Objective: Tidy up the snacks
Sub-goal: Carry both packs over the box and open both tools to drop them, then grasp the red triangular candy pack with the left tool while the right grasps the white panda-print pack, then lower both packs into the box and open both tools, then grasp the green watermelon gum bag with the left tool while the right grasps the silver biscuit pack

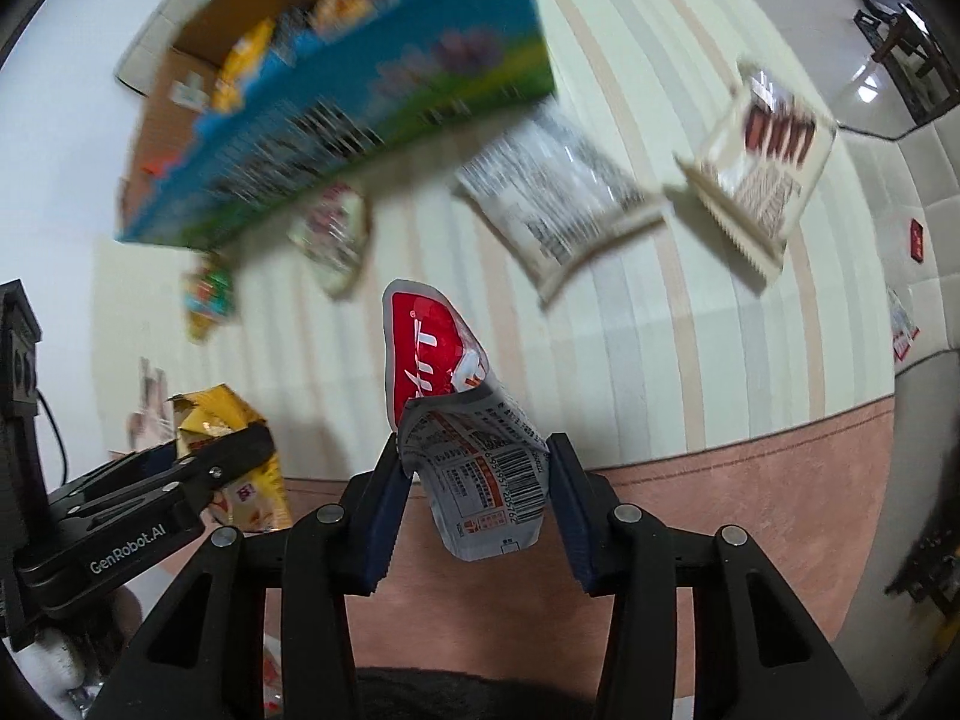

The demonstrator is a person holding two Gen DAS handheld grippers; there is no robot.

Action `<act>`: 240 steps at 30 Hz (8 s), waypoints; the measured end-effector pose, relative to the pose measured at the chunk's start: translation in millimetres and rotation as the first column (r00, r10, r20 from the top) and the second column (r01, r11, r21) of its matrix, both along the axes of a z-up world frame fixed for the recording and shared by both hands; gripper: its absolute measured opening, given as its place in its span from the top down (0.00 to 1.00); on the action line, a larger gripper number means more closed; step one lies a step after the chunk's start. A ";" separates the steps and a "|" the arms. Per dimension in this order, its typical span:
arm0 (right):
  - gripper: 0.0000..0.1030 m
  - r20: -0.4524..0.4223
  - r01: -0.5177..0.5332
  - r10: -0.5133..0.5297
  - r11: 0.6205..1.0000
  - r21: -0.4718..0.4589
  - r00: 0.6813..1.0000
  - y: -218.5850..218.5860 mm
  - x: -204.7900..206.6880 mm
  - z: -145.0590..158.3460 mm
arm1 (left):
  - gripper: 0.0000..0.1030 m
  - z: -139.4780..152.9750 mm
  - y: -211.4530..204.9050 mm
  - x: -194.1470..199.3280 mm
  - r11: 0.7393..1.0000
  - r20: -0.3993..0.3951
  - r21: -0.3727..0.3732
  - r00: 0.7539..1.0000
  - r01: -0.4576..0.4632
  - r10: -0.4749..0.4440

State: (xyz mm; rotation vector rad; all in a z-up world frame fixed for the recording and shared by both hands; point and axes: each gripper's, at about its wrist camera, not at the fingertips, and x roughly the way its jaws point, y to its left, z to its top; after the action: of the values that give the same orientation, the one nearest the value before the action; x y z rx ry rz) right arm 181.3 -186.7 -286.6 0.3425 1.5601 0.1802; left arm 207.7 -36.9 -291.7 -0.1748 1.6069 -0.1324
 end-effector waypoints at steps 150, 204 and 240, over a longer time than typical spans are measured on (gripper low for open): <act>0.61 0.081 -0.211 0.210 0.977 -0.001 0.974 128.5 50.4 -60.6 | 0.51 -50.5 163.1 -50.9 0.879 0.021 0.101 0.884 -0.467 0.467; 0.13 0.236 -0.006 0.028 0.995 -0.095 0.971 -6.6 325.1 46.7 | 0.16 39.7 -35.2 334.7 0.993 0.083 -0.110 0.996 0.047 -0.038; 0.12 0.106 -0.207 0.227 0.964 -0.168 0.968 -28.7 123.0 -11.9 | 0.15 14.6 -8.8 74.2 0.976 0.287 0.176 0.955 -0.129 0.074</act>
State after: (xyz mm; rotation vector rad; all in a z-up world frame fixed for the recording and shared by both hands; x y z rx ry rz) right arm 304.3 -215.4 -298.5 0.0346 1.4759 0.2437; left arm 282.0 -45.7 -277.1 -0.0837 1.3172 0.0776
